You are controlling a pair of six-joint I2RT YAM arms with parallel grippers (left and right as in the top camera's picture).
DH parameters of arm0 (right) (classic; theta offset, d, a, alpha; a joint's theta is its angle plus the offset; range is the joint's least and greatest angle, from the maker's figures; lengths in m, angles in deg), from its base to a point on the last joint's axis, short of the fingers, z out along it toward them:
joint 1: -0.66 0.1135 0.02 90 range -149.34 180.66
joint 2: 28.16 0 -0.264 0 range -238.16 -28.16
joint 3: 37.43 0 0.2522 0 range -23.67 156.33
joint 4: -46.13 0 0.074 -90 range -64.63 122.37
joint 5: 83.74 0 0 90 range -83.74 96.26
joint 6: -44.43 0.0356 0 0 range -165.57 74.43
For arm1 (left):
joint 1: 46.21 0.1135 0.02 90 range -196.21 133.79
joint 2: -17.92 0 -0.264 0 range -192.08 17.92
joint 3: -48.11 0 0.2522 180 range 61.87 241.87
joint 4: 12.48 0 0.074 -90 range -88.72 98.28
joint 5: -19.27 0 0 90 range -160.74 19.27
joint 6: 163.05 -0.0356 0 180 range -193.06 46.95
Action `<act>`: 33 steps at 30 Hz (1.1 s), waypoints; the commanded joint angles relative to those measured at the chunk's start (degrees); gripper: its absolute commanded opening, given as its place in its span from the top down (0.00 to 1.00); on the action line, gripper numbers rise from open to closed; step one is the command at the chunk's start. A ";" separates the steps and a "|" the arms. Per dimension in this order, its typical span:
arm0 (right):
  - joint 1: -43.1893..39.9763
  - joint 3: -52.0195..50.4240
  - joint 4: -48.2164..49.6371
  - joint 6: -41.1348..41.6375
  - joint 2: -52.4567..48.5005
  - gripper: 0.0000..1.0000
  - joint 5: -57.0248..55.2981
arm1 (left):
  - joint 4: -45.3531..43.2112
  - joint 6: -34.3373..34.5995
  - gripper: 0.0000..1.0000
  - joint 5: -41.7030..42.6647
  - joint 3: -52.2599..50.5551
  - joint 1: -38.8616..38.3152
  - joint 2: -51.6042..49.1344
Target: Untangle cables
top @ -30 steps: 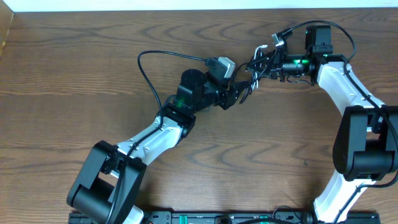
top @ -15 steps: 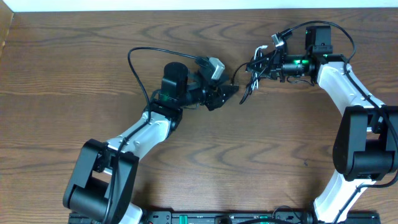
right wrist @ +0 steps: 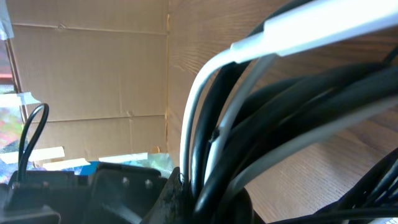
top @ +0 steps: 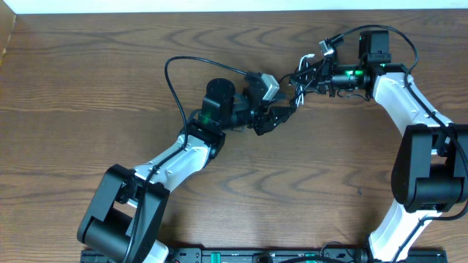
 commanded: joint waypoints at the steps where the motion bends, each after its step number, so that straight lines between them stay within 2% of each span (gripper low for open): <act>1: -0.09 0.15 -0.90 -2.60 0.63 0.99 2.05 | -1.46 -0.94 0.51 -3.58 0.42 -0.22 -0.94; 8: -0.09 0.15 -1.62 -3.15 0.63 0.99 2.05 | -8.22 -0.94 0.51 -4.74 0.42 -2.97 -3.56; 10: -0.07 0.15 -1.64 -3.15 0.63 0.99 2.08 | -8.37 -0.92 0.54 -6.75 0.42 -3.41 -3.98; 11: -0.09 0.15 -1.64 -3.15 0.63 0.99 2.08 | -8.31 -0.92 0.58 -7.50 0.42 -3.48 -4.20; 12: -0.09 0.15 -1.64 -3.15 0.63 0.99 2.08 | -8.15 -0.92 0.67 -8.13 0.42 -3.45 -4.35; 14: -0.09 0.15 -1.64 -3.15 0.63 0.99 2.08 | -7.41 -0.92 0.92 -9.88 0.42 -3.23 -4.50; 19: -0.09 0.15 -1.62 -3.15 0.63 0.99 1.44 | -6.73 -0.26 0.92 -13.77 0.42 -1.11 -4.09; 26: -0.09 0.15 -2.32 -3.15 0.63 0.99 -5.05 | -6.71 11.37 0.93 -16.02 0.42 6.16 2.73; 33: -0.11 0.15 -7.67 -4.52 0.63 0.99 -15.43 | -6.64 21.90 0.92 -15.67 0.42 15.87 15.21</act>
